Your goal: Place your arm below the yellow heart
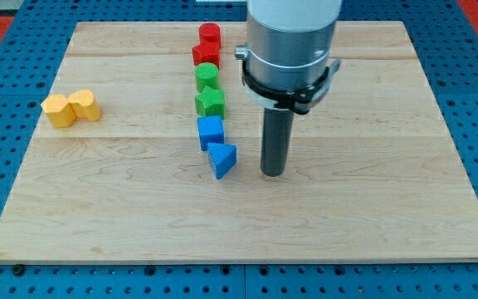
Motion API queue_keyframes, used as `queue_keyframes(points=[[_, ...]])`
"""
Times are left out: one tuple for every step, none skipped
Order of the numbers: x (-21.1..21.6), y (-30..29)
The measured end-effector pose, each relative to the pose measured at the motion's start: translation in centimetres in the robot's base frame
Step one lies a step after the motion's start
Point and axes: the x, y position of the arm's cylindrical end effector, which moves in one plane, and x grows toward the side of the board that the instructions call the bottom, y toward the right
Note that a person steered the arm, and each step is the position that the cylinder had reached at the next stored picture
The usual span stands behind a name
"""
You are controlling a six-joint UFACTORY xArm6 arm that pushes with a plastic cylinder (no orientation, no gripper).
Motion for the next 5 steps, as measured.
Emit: queue_keyframes(points=[[0.0, -2.5], [0.0, -4.8], [0.0, -5.4], [3.7, -4.7], [6.6, -13.6]])
